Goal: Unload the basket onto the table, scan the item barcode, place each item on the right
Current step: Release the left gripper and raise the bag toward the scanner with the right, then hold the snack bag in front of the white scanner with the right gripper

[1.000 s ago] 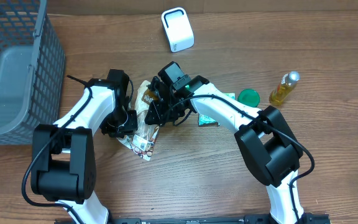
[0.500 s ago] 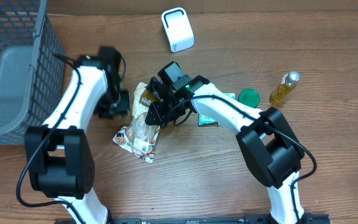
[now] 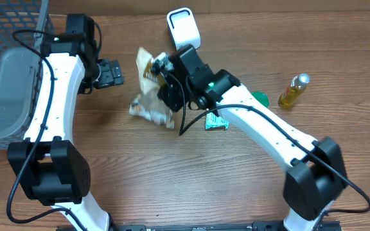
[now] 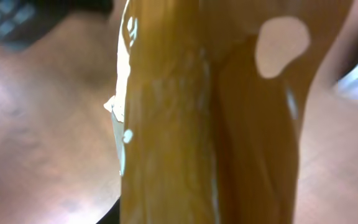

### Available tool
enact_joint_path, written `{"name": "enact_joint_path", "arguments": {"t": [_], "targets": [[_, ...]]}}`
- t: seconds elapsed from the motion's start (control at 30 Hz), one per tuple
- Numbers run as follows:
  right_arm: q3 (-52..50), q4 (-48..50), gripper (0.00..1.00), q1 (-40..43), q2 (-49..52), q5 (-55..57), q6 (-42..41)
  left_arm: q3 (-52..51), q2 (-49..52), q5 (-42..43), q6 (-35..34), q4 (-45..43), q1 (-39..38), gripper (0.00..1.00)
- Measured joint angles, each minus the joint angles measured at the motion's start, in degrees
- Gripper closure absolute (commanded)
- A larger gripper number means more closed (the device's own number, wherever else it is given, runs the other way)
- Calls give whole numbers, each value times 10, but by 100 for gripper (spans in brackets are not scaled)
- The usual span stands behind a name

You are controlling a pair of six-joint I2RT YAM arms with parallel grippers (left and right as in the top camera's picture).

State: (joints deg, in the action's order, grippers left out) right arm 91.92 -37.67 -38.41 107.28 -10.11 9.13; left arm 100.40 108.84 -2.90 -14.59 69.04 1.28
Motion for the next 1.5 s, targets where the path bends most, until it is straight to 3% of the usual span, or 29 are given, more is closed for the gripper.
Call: {"name": "enact_joint_path", "arguments": {"t": [0.27, 0.57, 1.13, 1.5], "targets": [[7, 132, 88, 0, -20, 122, 169, 0, 0, -2, 0, 0, 3, 0], [7, 267, 89, 2, -19, 157, 344, 0, 0, -2, 0, 0, 3, 0], [11, 581, 92, 103, 141, 166, 391, 0, 0, -2, 0, 0, 3, 0], [11, 671, 93, 99, 196, 163, 391, 0, 0, -2, 0, 0, 3, 0]]}}
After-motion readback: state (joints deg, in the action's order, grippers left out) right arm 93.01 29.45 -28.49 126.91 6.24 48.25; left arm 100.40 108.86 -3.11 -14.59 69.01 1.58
